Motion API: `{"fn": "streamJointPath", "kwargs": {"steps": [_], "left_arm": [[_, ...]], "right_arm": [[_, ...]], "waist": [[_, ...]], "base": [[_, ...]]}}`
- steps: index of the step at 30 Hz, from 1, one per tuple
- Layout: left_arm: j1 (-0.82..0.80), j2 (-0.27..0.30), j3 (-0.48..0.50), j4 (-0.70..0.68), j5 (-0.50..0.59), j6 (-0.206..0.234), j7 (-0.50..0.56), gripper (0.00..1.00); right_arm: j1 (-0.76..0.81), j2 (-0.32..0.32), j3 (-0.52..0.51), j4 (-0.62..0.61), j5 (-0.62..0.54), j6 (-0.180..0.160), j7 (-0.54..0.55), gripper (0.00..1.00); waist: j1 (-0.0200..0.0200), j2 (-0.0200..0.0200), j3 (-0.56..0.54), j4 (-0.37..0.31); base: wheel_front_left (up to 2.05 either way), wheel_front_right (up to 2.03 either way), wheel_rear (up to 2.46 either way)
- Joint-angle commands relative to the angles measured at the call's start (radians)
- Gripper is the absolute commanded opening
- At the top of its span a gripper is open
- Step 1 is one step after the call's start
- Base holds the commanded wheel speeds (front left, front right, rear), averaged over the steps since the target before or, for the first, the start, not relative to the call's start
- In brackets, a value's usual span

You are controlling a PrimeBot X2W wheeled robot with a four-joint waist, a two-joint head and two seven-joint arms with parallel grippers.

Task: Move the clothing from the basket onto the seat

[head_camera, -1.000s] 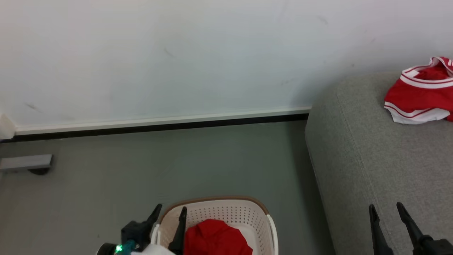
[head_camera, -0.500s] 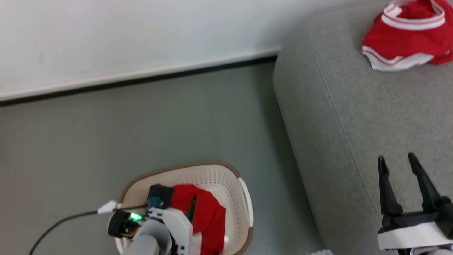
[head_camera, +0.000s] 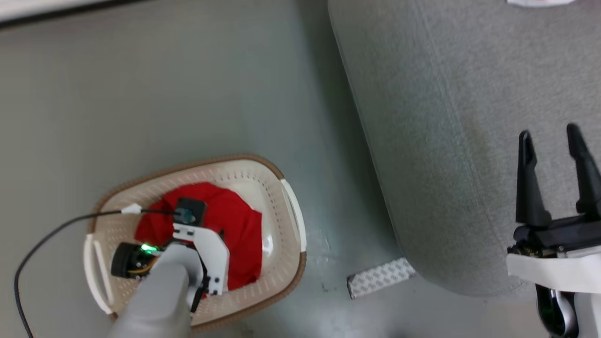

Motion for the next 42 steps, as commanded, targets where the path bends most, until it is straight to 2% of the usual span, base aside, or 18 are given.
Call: {"fn": "streamJointPath", "kwargs": {"steps": [1,7,12,20,28,36,37,38,40,42], "left_arm": [[-0.038,0.023,0.01,0.029,-0.005,0.022,0.015,1.0],[-0.116,0.037,0.019,0.091,-0.012,0.075,0.034,1.0],[-0.152,0.048,0.019,0.117,-0.02,0.08,0.023,1.0],[-0.202,0.063,0.002,0.154,-0.007,0.114,0.04,1.0],[-0.237,0.074,-0.014,0.171,-0.012,0.107,0.045,1.0],[-0.259,0.052,-0.029,0.181,-0.028,0.078,0.024,1.0],[-0.26,0.048,-0.029,0.181,-0.031,0.07,0.019,0.92],[-0.262,0.046,-0.03,0.182,-0.032,0.066,0.016,0.52],[-0.262,0.042,-0.034,0.184,-0.032,0.056,0.012,0.0],[-0.261,0.038,-0.038,0.185,-0.033,0.051,0.006,0.0]], "right_arm": [[-0.03,0.005,0.001,-0.036,0.007,-0.002,0.001,1.0],[-0.073,0.012,0.009,-0.11,0.013,-0.002,0.001,1.0],[-0.089,0.011,0.015,-0.134,0.016,-0.002,0.001,1.0],[-0.103,0.006,0.018,-0.176,0.018,-0.002,0.001,1.0],[-0.108,-0.004,0.035,-0.206,0.027,-0.002,0.001,1.0],[-0.102,-0.019,0.028,-0.225,0.028,-0.002,0.001,1.0],[-0.102,-0.02,0.028,-0.226,0.027,-0.002,0.001,1.0],[-0.103,-0.021,0.027,-0.227,0.027,-0.002,0.001,1.0],[-0.105,-0.023,0.026,-0.227,0.025,-0.002,0.001,1.0],[-0.107,-0.026,0.024,-0.225,0.022,-0.002,0.001,1.0]], "waist": [[-0.0002,-0.0001,0.11,-0.034],[-0.0002,-0.0001,0.205,-0.036],[-0.0002,-0.0001,0.244,-0.038],[-0.0002,-0.0001,0.306,-0.042],[-0.0002,-0.0001,0.36,-0.057],[-0.0002,-0.0001,0.399,-0.056],[-0.0002,-0.0001,0.401,-0.054],[-0.0002,-0.0001,0.403,-0.053],[-0.0002,-0.0001,0.403,-0.048],[-0.0002,-0.0001,0.4,-0.042]], "base": [[0.0,0.0,0.0],[0.0,0.0,0.0],[0.0,0.0,0.0],[0.0,0.0,0.0],[0.0,0.0,0.0],[0.0,0.0,0.0],[0.0,0.0,0.0],[0.0,0.0,0.0],[0.0,0.0,0.0],[0.0,0.0,0.0]]}}
